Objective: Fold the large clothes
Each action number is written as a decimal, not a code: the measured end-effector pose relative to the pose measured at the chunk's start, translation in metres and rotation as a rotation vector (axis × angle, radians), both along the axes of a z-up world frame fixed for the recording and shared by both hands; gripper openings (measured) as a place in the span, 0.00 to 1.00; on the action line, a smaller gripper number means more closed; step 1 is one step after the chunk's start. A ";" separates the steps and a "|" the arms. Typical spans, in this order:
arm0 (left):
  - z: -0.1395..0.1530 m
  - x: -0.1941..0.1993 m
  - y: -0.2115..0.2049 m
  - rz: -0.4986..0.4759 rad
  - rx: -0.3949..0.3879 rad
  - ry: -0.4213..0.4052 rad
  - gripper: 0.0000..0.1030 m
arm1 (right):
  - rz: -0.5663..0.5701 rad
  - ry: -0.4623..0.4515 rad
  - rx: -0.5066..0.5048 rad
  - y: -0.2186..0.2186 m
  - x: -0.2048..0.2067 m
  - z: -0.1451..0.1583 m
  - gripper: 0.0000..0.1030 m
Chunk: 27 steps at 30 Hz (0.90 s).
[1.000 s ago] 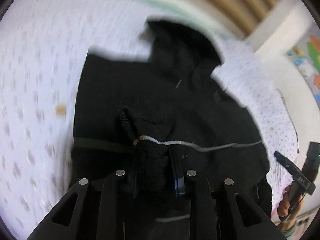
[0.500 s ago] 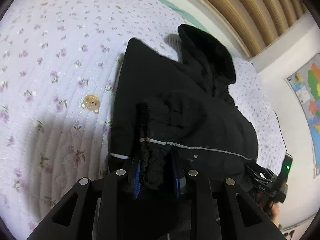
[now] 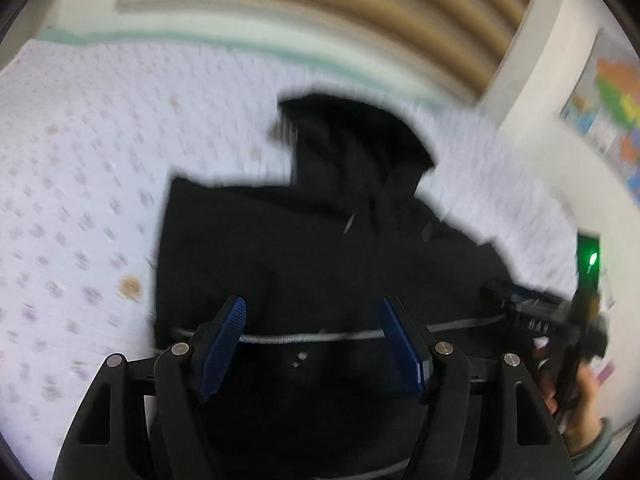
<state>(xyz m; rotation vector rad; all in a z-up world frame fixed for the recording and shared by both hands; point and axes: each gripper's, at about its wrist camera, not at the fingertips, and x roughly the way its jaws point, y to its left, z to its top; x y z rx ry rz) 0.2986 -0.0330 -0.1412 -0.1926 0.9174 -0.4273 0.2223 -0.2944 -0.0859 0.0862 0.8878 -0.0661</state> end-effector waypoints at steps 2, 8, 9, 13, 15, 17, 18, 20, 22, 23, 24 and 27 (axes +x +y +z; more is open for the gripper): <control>-0.031 -0.001 -0.007 -0.008 0.052 -0.022 0.68 | -0.011 -0.042 -0.001 0.000 -0.003 -0.019 0.81; -0.037 -0.006 -0.016 0.011 0.145 -0.083 0.68 | -0.014 -0.099 -0.040 0.009 -0.015 -0.030 0.82; -0.037 -0.005 -0.017 0.010 0.150 -0.086 0.68 | -0.009 -0.090 -0.037 0.010 -0.015 -0.030 0.83; -0.034 -0.017 -0.010 -0.002 0.150 -0.089 0.68 | 0.036 0.005 -0.021 -0.005 -0.006 -0.025 0.84; -0.032 -0.017 -0.011 -0.004 0.161 -0.086 0.68 | 0.031 0.040 0.029 -0.013 -0.014 -0.010 0.84; -0.021 -0.032 -0.009 0.003 0.162 -0.094 0.69 | 0.026 0.004 0.075 -0.020 -0.032 0.007 0.84; -0.013 -0.043 -0.007 0.010 0.140 -0.114 0.69 | 0.029 -0.032 0.100 -0.024 -0.047 0.018 0.84; 0.003 -0.064 -0.004 0.016 0.083 -0.152 0.69 | 0.025 -0.075 0.115 -0.027 -0.069 0.029 0.84; 0.011 -0.080 -0.005 0.017 0.062 -0.175 0.69 | 0.023 -0.072 0.103 -0.027 -0.087 0.023 0.84; 0.009 -0.082 -0.007 0.019 0.079 -0.172 0.69 | 0.017 -0.042 0.068 -0.025 -0.091 0.011 0.84; -0.002 -0.079 -0.011 0.018 0.108 -0.139 0.69 | 0.004 -0.012 0.035 -0.024 -0.089 0.000 0.84; -0.042 -0.063 -0.011 0.002 0.075 -0.054 0.69 | 0.007 -0.055 -0.046 -0.017 -0.098 -0.037 0.87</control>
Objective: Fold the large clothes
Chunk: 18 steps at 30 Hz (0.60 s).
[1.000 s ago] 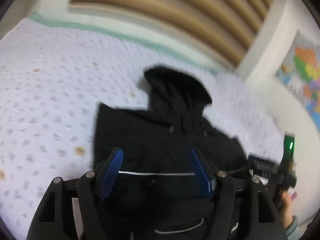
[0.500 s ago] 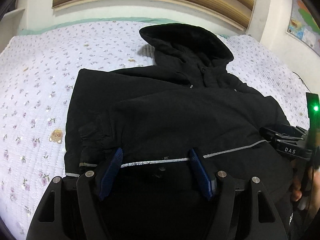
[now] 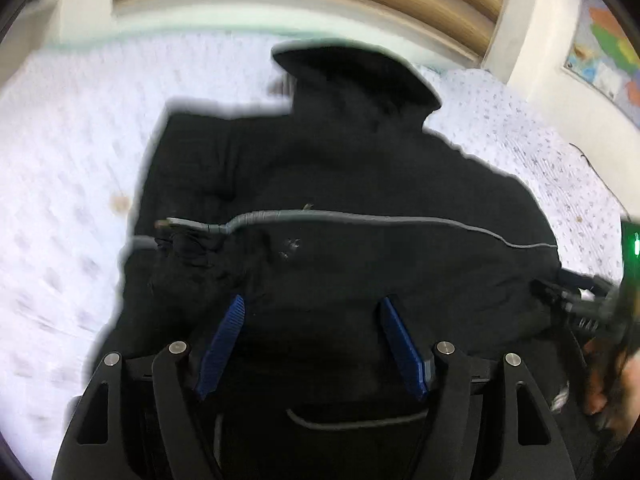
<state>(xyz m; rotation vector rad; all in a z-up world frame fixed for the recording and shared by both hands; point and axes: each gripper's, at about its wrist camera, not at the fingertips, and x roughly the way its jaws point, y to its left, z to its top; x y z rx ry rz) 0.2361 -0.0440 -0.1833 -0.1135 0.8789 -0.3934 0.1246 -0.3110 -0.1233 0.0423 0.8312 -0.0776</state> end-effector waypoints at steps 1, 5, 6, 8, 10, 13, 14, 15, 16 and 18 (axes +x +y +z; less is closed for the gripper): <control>0.001 -0.002 0.003 0.008 -0.025 -0.017 0.69 | -0.011 -0.031 0.005 0.000 -0.005 -0.001 0.87; 0.002 -0.007 0.002 0.013 0.003 -0.034 0.69 | -0.028 -0.039 -0.005 0.002 -0.008 0.002 0.87; 0.002 -0.008 0.002 0.014 0.005 -0.035 0.69 | -0.031 -0.044 -0.013 0.003 -0.009 0.003 0.87; 0.004 -0.009 0.003 0.024 0.005 -0.039 0.69 | -0.035 -0.053 -0.021 0.005 -0.012 0.003 0.87; 0.006 -0.014 0.004 0.028 0.001 -0.048 0.69 | -0.035 -0.064 -0.015 0.006 -0.012 0.003 0.87; 0.009 -0.014 0.002 0.036 -0.011 -0.063 0.69 | -0.034 -0.095 0.012 0.004 -0.028 0.007 0.87; 0.009 -0.016 0.005 0.039 -0.024 -0.066 0.69 | -0.035 -0.103 0.017 0.004 -0.026 0.006 0.88; 0.010 -0.017 0.006 0.039 -0.033 -0.067 0.69 | -0.038 -0.107 0.019 0.004 -0.027 0.006 0.88; 0.010 -0.016 0.007 0.040 -0.041 -0.062 0.69 | -0.043 -0.105 0.013 0.005 -0.028 0.007 0.88; 0.010 -0.015 0.005 0.040 -0.030 -0.050 0.70 | -0.050 -0.094 -0.008 0.010 -0.025 0.008 0.88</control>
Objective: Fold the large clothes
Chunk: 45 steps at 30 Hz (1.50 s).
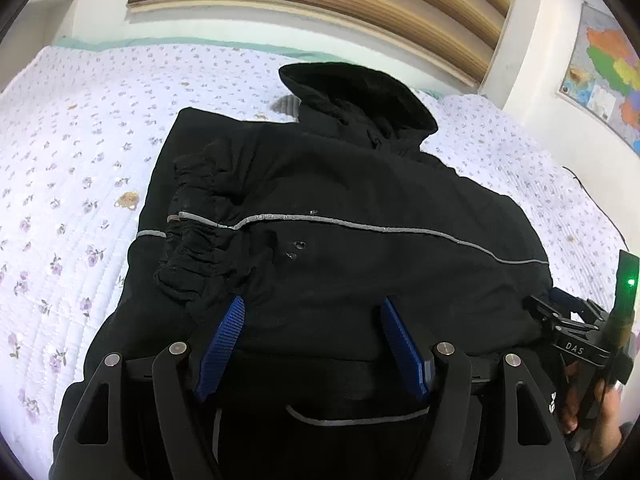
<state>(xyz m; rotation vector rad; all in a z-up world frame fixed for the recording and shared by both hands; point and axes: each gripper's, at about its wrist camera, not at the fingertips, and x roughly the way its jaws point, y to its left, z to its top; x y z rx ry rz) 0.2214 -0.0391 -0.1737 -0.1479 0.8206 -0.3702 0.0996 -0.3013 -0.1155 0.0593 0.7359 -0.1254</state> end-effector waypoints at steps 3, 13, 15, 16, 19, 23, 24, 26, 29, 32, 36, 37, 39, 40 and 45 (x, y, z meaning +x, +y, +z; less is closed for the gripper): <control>0.005 0.007 -0.009 -0.011 0.056 0.061 0.70 | 0.004 0.054 0.004 -0.001 0.011 0.002 0.89; 0.142 0.064 0.014 -0.011 -0.017 0.150 0.70 | 0.035 0.211 0.227 -0.040 0.047 0.121 0.88; 0.167 0.088 0.015 0.007 -0.043 0.115 0.70 | 0.029 0.160 0.239 -0.048 0.072 0.156 0.88; 0.178 0.101 0.013 0.014 -0.052 0.100 0.70 | 0.024 0.138 0.239 -0.051 0.083 0.168 0.88; 0.200 0.146 0.000 0.027 -0.022 0.072 0.70 | 0.026 0.079 0.274 -0.060 0.124 0.195 0.88; 0.185 0.217 -0.029 0.003 0.089 0.101 0.70 | 0.023 0.095 0.340 -0.072 0.192 0.186 0.88; 0.174 0.238 -0.037 -0.007 0.107 0.119 0.70 | 0.021 0.121 0.373 -0.075 0.217 0.174 0.88; 0.151 0.274 -0.047 -0.021 0.118 0.161 0.70 | 0.024 0.153 0.427 -0.077 0.247 0.154 0.86; 0.117 0.315 -0.055 -0.028 0.106 0.213 0.70 | 0.022 0.201 0.478 -0.080 0.293 0.122 0.78; 0.088 0.344 -0.065 -0.032 0.095 0.240 0.70 | 0.023 0.238 0.503 -0.082 0.333 0.096 0.74; 0.055 0.377 -0.077 -0.034 0.107 0.258 0.70 | 0.034 0.259 0.497 -0.079 0.365 0.072 0.70; 0.047 0.383 -0.081 -0.026 0.123 0.260 0.70 | 0.039 0.262 0.493 -0.077 0.372 0.068 0.65; 0.034 0.394 -0.082 0.000 0.144 0.264 0.62 | 0.061 0.272 0.475 -0.070 0.382 0.059 0.38; 0.030 0.399 -0.080 0.015 0.149 0.257 0.54 | 0.064 0.273 0.447 -0.069 0.386 0.057 0.29; 0.047 0.403 -0.023 0.065 -0.083 0.255 0.21 | 0.060 0.118 0.344 -0.086 0.352 0.097 0.06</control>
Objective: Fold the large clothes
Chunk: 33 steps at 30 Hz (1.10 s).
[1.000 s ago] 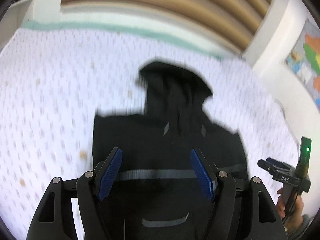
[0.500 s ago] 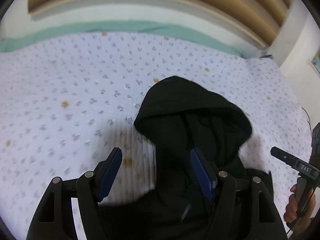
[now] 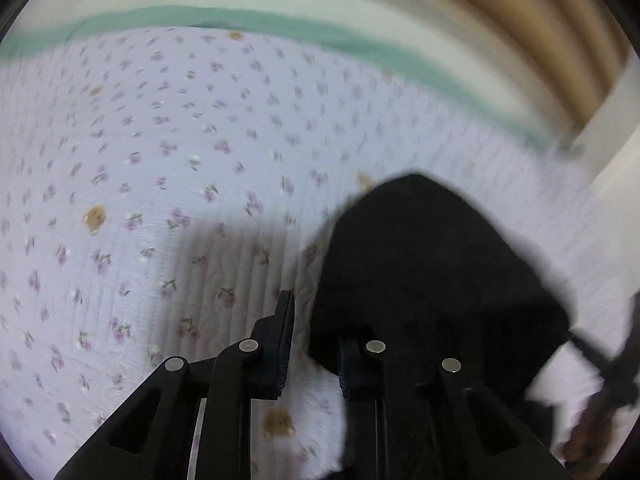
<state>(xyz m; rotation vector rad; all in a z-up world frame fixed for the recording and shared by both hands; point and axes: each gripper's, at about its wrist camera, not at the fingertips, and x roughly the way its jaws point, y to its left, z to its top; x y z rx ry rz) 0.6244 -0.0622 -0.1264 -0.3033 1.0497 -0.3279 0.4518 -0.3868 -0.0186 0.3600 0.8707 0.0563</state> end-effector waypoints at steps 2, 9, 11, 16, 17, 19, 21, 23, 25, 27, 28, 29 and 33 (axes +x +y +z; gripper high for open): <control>0.008 -0.008 0.020 0.004 -0.126 0.011 0.23 | 0.008 -0.028 0.028 -0.005 -0.012 0.008 0.06; -0.078 0.007 0.006 -0.049 0.050 0.218 0.29 | 0.068 0.183 -0.017 0.012 0.020 -0.072 0.06; -0.076 0.007 0.007 -0.061 0.043 0.186 0.29 | 0.081 0.220 0.000 0.012 0.024 -0.086 0.06; -0.043 -0.015 0.015 -0.093 0.125 0.110 0.52 | 0.102 0.195 -0.049 0.006 0.011 -0.056 0.23; -0.036 -0.023 0.021 -0.096 0.122 0.093 0.52 | 0.107 0.192 -0.047 0.004 0.006 -0.050 0.29; -0.017 -0.037 0.031 -0.088 0.162 0.062 0.52 | 0.114 0.170 -0.022 -0.006 -0.011 -0.033 0.33; 0.013 -0.051 0.028 -0.085 0.217 -0.021 0.52 | 0.097 0.145 -0.002 -0.014 -0.022 -0.018 0.45; 0.044 -0.051 0.013 -0.109 0.206 -0.104 0.52 | 0.061 0.081 0.021 -0.017 -0.029 0.001 0.54; 0.060 -0.040 -0.008 -0.171 0.168 -0.133 0.52 | 0.052 0.026 0.044 -0.014 -0.016 0.019 0.57; 0.063 -0.030 -0.033 -0.217 0.126 -0.149 0.52 | 0.080 0.008 0.058 -0.005 0.003 0.026 0.61; 0.059 -0.022 -0.046 -0.237 0.117 -0.143 0.52 | 0.106 -0.001 0.061 0.003 0.016 0.026 0.61; 0.049 -0.016 -0.054 -0.252 0.115 -0.118 0.52 | 0.130 -0.003 0.061 0.012 0.024 0.024 0.64; -0.022 0.004 -0.072 -0.267 0.172 0.062 0.52 | 0.163 0.112 0.021 0.044 0.059 -0.034 0.63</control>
